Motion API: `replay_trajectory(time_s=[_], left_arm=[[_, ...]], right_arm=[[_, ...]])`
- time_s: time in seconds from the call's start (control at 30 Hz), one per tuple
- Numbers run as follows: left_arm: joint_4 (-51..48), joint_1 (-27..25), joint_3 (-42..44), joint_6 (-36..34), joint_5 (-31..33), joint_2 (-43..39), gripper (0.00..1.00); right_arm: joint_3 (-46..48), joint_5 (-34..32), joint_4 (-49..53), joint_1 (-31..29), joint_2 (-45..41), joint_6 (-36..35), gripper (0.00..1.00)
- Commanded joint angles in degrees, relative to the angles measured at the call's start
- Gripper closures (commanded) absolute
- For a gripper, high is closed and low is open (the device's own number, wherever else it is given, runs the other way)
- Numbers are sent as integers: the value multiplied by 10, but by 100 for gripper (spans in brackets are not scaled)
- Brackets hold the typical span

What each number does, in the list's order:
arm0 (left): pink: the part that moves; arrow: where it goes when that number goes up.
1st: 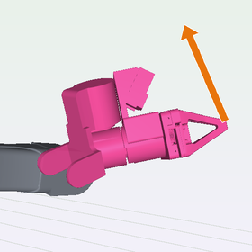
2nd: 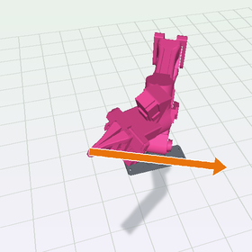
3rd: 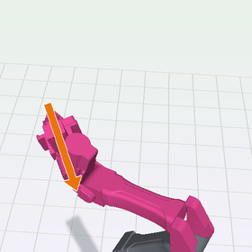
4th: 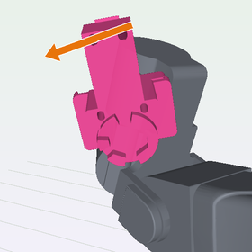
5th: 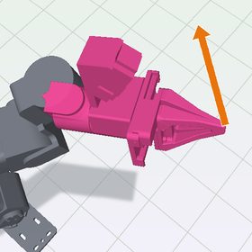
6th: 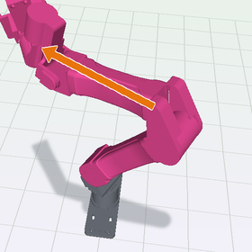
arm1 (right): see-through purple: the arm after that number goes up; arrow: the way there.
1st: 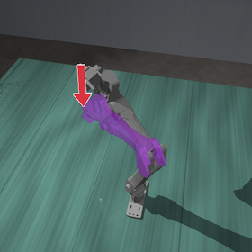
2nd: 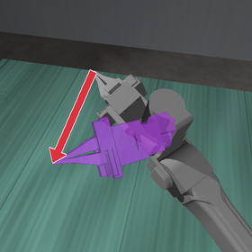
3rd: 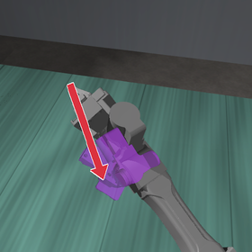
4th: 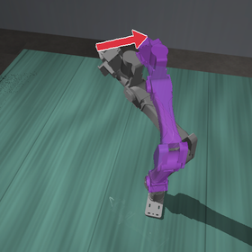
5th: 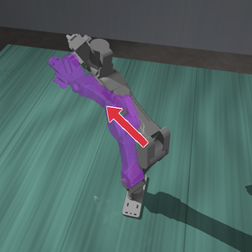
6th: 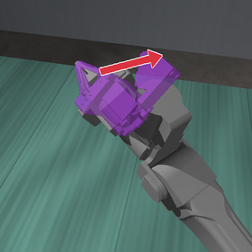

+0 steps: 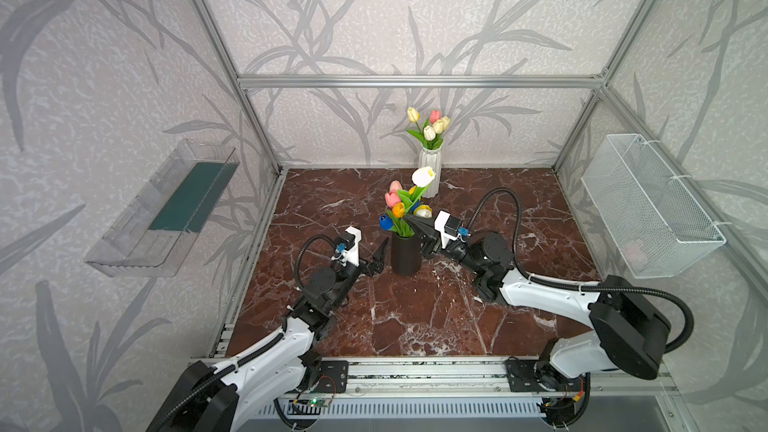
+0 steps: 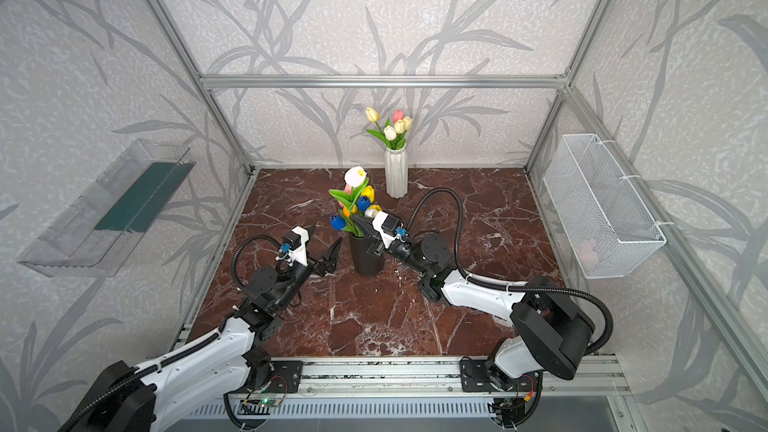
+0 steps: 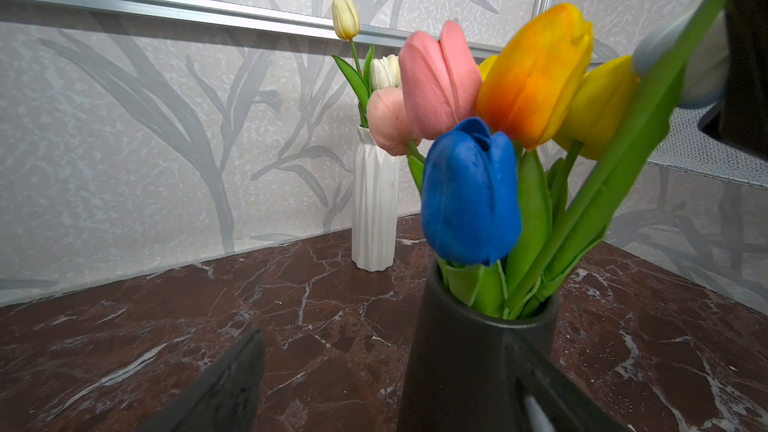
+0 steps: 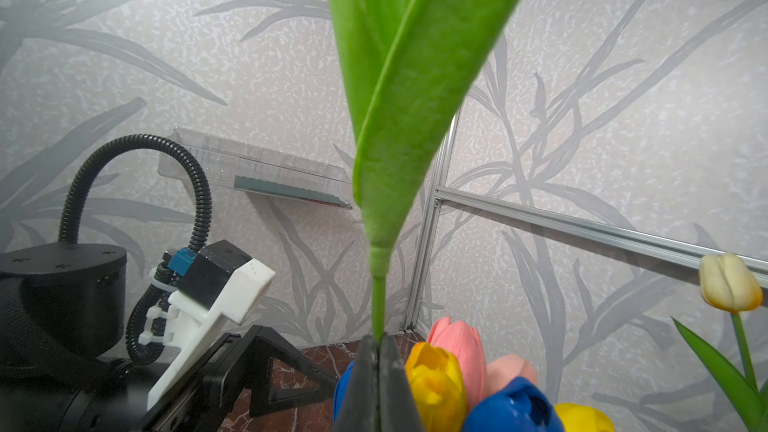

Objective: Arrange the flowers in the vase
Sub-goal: 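Lower the white tulip stem into the black vase with the right gripper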

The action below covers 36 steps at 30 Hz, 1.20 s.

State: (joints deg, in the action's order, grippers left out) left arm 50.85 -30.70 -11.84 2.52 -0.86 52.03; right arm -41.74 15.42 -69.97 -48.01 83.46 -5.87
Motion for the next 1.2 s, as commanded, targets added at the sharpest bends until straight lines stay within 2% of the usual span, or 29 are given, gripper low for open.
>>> replay_trajectory(time_s=[0.0,0.6,1.17], left_arm=[[11,3,5,-7,6,8,11],[8,1,5,-2,3,16,11],[18,1,-16,-2,-22,55,11]], right_arm=[[-19,-7,-1,0,-8,-4,100],[42,-4,-6,1,30,8,100],[101,-63,-21,-3,82,1,100]])
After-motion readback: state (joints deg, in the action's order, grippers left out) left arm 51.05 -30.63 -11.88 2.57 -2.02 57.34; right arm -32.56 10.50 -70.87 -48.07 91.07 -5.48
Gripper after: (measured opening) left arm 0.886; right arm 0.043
